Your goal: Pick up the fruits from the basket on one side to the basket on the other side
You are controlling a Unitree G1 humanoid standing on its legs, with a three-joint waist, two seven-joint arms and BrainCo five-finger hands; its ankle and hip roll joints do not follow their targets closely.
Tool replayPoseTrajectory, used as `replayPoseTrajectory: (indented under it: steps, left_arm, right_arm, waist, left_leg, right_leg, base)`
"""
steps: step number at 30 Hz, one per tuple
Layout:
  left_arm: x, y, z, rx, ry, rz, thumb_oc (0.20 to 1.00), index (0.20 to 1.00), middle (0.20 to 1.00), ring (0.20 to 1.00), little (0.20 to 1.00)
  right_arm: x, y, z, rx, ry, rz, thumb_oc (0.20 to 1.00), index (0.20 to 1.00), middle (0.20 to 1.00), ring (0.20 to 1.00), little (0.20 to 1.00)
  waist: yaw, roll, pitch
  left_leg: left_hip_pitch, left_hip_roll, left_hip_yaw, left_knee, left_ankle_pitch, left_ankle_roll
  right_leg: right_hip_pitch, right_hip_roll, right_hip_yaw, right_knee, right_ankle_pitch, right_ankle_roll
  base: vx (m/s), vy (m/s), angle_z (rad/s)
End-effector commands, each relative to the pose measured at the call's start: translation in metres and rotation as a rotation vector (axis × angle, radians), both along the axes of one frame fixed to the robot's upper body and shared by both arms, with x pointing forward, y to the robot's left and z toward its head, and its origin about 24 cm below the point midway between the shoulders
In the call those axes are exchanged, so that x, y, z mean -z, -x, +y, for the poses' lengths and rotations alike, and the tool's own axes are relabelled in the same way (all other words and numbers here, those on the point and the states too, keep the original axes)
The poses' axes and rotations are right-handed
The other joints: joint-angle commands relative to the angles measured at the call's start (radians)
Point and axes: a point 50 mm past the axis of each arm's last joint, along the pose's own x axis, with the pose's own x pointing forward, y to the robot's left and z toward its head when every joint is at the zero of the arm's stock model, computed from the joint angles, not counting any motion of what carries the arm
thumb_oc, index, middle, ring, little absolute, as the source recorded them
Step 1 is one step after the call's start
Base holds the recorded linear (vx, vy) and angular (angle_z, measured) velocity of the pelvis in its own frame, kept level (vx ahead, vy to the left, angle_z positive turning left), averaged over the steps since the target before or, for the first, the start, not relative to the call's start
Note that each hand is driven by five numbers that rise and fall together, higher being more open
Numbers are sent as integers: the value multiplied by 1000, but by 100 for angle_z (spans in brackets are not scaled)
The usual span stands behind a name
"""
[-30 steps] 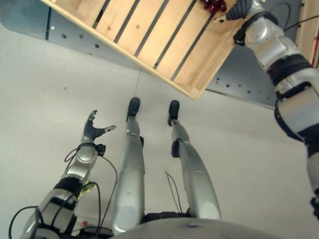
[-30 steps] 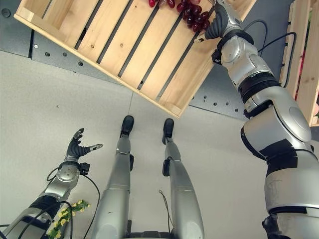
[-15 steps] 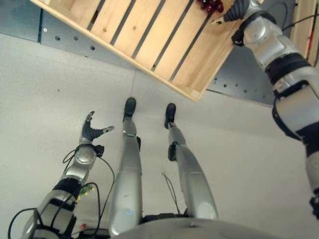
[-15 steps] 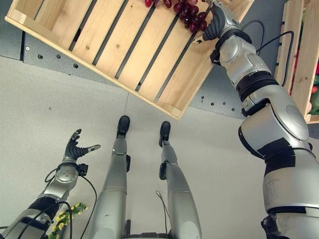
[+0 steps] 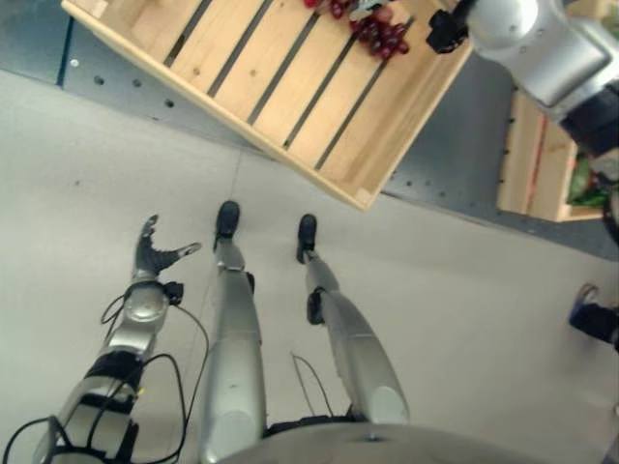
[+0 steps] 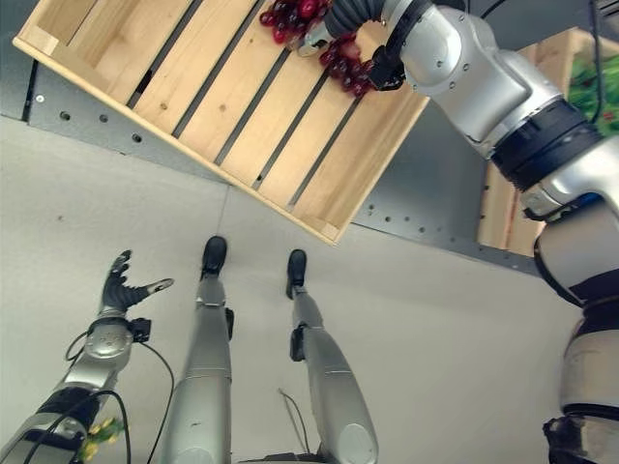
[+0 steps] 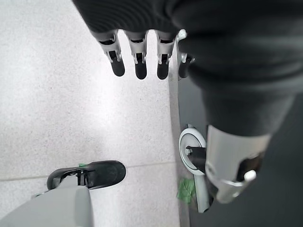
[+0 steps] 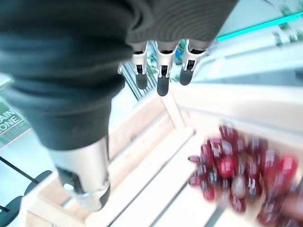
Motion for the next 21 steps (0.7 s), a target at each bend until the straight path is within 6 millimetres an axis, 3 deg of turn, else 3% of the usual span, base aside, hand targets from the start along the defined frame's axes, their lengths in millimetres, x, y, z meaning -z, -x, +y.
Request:
replayPoseTrajectory:
  steps: [1,5,8,9,11,14,21]
  left_arm:
    - [-26,3,22,-36,-49,-86,1000,1000,1000,1000,1000]
    - [-28,1,22,-19,-56,-82,1000,1000,1000,1000,1000]
    - [-31,-2,23,-9,-60,-80,1000,1000,1000,1000,1000]
    - [-29,-4,22,-4,-58,-66,1000,1000,1000,1000,1000]
    - [-28,-4,22,-4,-56,-62,1000,1000,1000,1000,1000]
    - [-23,-9,16,9,-40,-40,1000,1000,1000,1000,1000]
    - [-21,-20,3,43,-26,-44,1000,1000,1000,1000,1000]
  right_arm:
    - [-38,12,-19,2,-95,-68,1000,1000,1000,1000,1000]
    - [-41,7,-23,31,-118,-58,1000,1000,1000,1000,1000]
    - [-41,-6,-17,72,-144,-39,1000,1000,1000,1000,1000]
    - [-38,-21,-10,115,-178,-23,1000,1000,1000,1000,1000]
    - [-38,-26,-7,133,-182,-22,1000,1000,1000,1000,1000]
    - [-28,-45,-3,233,-212,1,1000,1000,1000,1000,1000]
    - [-18,-55,6,284,-214,14,1000,1000,1000,1000,1000]
  waist:
    - [35,-91,137]
    - [47,-97,137]
    - [57,-92,137]
    - [67,-86,137]
    - [70,-84,137]
    - [89,-62,137]
    - [103,-21,137]
  left_leg:
    - [130,-18,-12,-113,55,-5]
    - [145,-18,-12,-117,52,-4]
    - [140,-21,-15,-108,46,-3]
    - [133,-24,-16,-97,41,-1]
    - [129,-24,-15,-90,37,1]
    - [94,-34,-23,-67,29,4]
    - [53,-49,-38,-61,27,11]
  right_leg:
    - [163,-18,-33,146,-134,92]
    - [174,-18,-31,144,-137,88]
    - [171,-17,-34,146,-142,85]
    - [166,-15,-35,147,-141,82]
    - [164,-14,-34,147,-141,82]
    - [143,-13,-36,153,-145,79]
    - [113,-17,-42,159,-154,78]
  base:
    - [2,-1,-10]
    - [6,-4,-4]
    - [9,-3,4]
    - [0,0,0]
    - [23,-12,-12]
    - [24,-14,-10]
    - [19,-13,4]
